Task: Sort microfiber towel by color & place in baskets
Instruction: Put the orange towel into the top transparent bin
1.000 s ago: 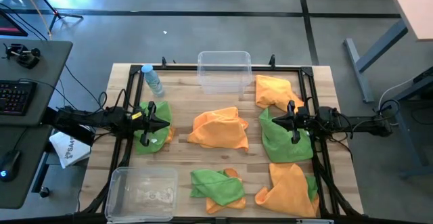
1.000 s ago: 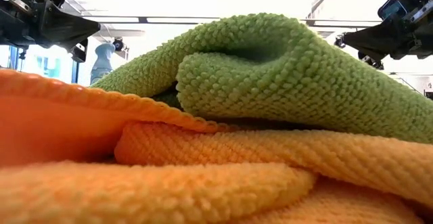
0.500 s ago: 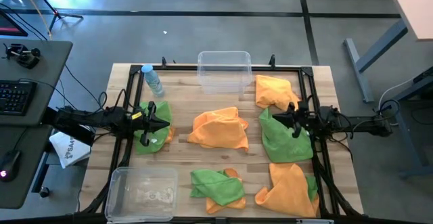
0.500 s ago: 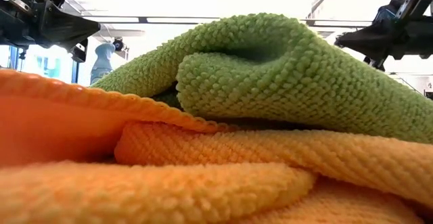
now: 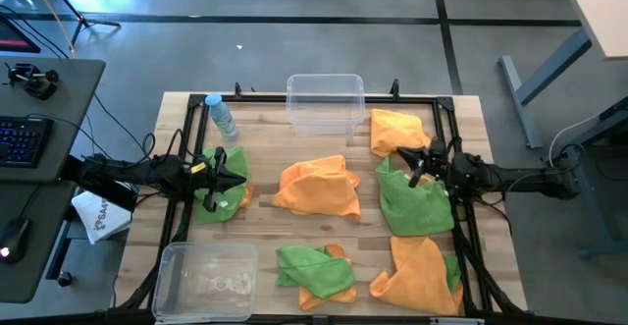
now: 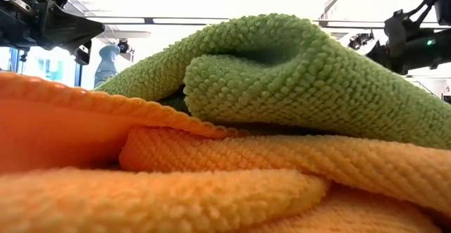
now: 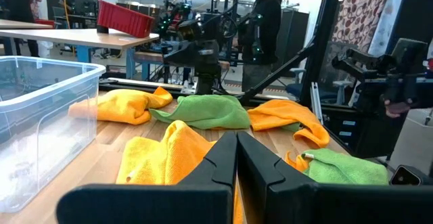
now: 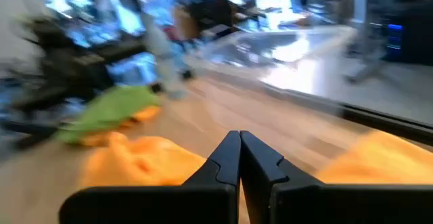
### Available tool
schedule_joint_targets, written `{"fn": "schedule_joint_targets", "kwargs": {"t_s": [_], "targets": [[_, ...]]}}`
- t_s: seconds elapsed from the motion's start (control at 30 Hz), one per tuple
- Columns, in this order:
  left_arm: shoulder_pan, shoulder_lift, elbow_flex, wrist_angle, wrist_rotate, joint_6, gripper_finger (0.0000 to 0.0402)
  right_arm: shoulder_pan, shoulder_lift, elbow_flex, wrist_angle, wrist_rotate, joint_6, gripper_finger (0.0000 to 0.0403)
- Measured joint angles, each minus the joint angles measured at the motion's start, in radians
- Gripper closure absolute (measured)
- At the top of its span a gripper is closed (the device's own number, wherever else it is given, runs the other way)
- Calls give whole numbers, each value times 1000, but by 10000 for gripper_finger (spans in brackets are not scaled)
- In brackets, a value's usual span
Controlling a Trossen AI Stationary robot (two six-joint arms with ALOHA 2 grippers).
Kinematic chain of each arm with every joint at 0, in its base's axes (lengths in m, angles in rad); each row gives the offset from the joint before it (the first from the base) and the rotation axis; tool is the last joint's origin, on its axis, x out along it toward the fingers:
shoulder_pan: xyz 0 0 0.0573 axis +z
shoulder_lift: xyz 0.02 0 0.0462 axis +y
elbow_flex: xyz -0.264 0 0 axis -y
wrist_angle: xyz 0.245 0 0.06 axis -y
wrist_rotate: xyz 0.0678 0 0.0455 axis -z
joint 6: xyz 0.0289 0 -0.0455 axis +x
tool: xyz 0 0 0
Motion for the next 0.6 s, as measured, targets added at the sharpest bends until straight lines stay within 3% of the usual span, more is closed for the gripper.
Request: {"fn": "schedule_joint_targets", "kwargs": {"t_s": [0.1,0.37,0.6], "targets": [[0,0,0,0,0,0,401,-17,49,20,-56,-16,0,402],[0,0,0,0,0,0,401,-1,129,165,-160,-300,-121,402],[0,0,0,0,0,0,401,54,280,430,-438,-247,-217,402]]}}
